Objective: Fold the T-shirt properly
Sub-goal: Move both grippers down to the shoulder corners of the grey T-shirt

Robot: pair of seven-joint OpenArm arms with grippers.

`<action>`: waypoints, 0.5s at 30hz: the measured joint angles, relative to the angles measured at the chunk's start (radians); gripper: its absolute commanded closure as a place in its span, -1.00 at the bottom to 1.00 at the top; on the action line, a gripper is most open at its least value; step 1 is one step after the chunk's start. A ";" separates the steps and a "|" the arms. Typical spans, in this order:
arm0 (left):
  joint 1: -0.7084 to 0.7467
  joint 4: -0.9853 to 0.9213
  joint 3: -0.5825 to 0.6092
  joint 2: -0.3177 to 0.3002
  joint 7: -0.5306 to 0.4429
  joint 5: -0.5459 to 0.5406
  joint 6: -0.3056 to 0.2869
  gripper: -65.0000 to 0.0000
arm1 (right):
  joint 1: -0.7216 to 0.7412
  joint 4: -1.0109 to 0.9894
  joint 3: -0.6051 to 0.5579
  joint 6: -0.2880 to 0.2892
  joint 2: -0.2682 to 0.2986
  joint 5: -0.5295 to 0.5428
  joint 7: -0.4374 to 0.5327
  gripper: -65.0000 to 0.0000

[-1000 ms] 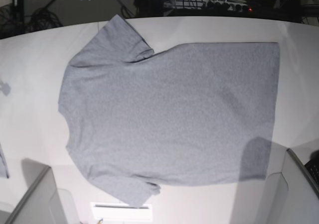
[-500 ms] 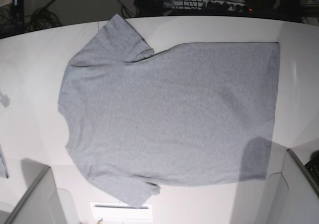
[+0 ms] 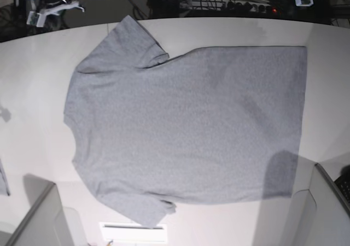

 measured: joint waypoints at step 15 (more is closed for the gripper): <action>-0.080 -0.003 -0.041 0.000 0.008 -0.004 -0.002 1.00 | 0.135 0.042 -0.236 -0.002 0.037 0.307 -0.045 -0.40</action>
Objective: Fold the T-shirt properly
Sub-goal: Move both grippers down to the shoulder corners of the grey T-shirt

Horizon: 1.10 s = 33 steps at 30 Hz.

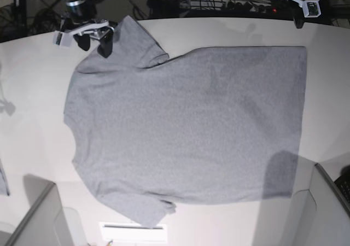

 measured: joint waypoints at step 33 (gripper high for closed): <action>-0.125 -0.298 -0.197 -0.034 0.018 -0.658 -0.348 -0.62 | 0.150 -0.230 0.019 0.027 -0.001 0.194 -0.212 -0.11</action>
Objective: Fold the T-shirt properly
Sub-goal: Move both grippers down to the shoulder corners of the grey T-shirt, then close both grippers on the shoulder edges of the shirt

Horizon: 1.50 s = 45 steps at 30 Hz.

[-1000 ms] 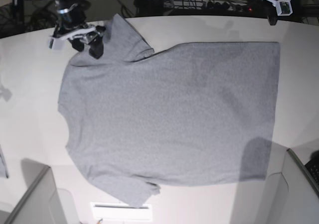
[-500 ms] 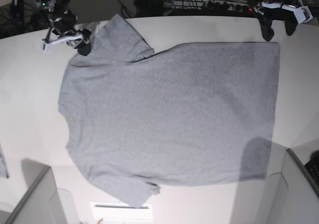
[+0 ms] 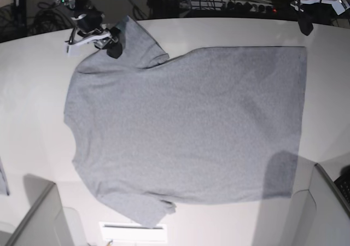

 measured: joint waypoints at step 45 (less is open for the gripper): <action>-0.487 -0.206 -0.138 0.010 0.625 0.039 -0.107 0.13 | 0.028 -0.058 -0.004 0.007 0.001 0.018 -0.023 1.00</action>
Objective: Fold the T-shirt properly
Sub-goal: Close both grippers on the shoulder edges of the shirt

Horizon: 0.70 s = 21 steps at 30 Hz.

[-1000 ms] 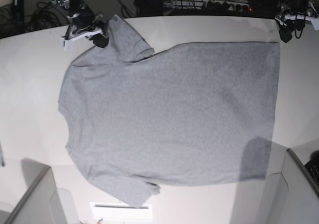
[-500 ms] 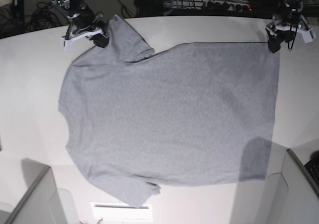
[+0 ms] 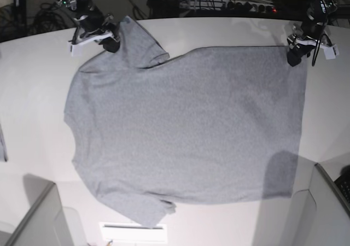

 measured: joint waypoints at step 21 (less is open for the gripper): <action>0.040 0.082 0.003 0.001 0.045 0.041 0.009 1.00 | -0.064 0.098 0.001 -0.043 -0.002 -0.035 -0.035 1.00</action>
